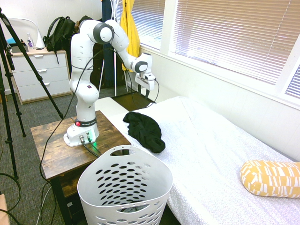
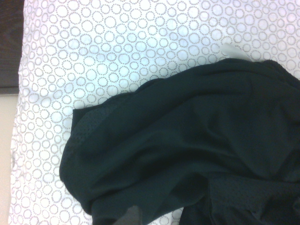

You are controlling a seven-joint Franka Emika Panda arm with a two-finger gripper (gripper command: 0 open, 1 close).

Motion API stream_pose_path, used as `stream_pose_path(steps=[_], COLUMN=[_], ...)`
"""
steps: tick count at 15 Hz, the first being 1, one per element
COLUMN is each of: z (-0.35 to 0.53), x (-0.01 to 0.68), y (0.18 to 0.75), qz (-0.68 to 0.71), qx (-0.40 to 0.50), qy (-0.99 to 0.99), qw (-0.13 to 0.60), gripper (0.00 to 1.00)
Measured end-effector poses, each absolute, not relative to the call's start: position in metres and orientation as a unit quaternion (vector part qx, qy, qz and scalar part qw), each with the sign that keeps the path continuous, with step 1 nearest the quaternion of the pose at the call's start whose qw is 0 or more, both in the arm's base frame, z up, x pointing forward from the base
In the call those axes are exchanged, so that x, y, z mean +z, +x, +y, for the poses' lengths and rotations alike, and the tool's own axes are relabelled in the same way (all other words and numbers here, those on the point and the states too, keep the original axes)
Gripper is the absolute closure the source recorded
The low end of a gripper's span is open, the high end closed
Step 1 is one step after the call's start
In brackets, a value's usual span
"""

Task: Put my clothes in the laundry bag

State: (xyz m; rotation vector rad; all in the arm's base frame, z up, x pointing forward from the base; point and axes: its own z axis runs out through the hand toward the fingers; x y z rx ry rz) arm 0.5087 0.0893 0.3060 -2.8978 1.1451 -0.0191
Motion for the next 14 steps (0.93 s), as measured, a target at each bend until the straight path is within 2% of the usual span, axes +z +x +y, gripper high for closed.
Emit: stream_pose_path(steps=[14], z=[0.133], x=[0.137], y=[0.569], qz=[0.365], qx=[0.048], qy=[-0.928], qw=[-0.056], gripper=[0.0])
